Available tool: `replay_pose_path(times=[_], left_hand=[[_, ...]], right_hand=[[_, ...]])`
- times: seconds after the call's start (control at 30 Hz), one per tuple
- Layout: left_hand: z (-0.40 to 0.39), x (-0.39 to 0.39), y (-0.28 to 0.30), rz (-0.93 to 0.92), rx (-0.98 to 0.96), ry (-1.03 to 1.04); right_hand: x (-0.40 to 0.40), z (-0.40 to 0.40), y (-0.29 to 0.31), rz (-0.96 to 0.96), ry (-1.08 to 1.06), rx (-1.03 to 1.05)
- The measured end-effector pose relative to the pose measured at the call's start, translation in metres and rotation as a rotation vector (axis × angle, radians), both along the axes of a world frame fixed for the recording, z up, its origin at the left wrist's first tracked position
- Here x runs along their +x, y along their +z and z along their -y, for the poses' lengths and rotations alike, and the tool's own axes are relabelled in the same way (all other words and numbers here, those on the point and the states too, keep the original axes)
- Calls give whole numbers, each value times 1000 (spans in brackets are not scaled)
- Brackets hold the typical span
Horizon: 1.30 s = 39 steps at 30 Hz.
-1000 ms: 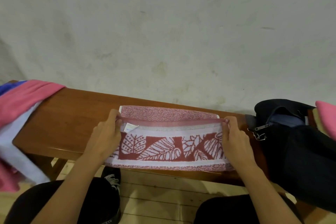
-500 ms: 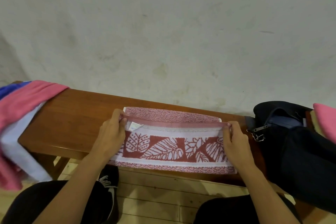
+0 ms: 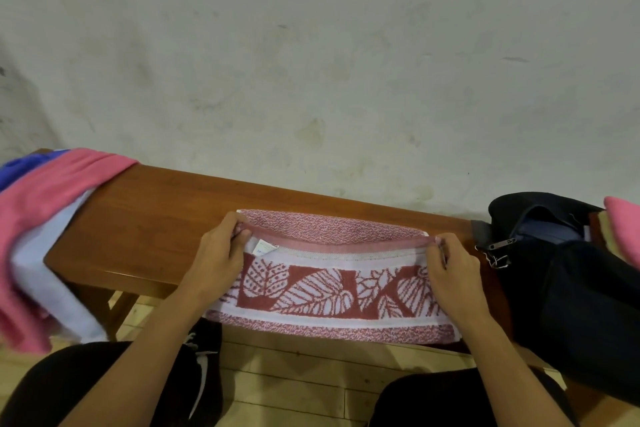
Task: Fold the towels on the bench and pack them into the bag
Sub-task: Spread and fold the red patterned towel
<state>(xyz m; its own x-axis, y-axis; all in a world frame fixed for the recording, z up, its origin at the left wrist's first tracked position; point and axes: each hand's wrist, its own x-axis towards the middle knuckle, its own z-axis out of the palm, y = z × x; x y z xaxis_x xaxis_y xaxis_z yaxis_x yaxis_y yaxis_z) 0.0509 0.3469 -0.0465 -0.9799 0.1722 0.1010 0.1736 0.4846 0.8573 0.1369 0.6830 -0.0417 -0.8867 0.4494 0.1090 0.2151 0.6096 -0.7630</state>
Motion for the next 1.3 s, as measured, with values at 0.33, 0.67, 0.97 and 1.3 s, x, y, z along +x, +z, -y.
replay_pose_path(times=[0.33, 0.67, 0.97, 1.3], left_hand=[[4, -14, -7, 10, -154, 43], [2, -16, -10, -66, -96, 82], [0, -16, -14, -62, -163, 90], [-5, -29, -10, -176, -362, 127]], right_hand=[[1, -5, 0, 180, 41, 73], [3, 2, 4, -97, 24, 55], [-11, -13, -6, 30, 34, 218], [-18, -11, -9, 58, 0, 265]])
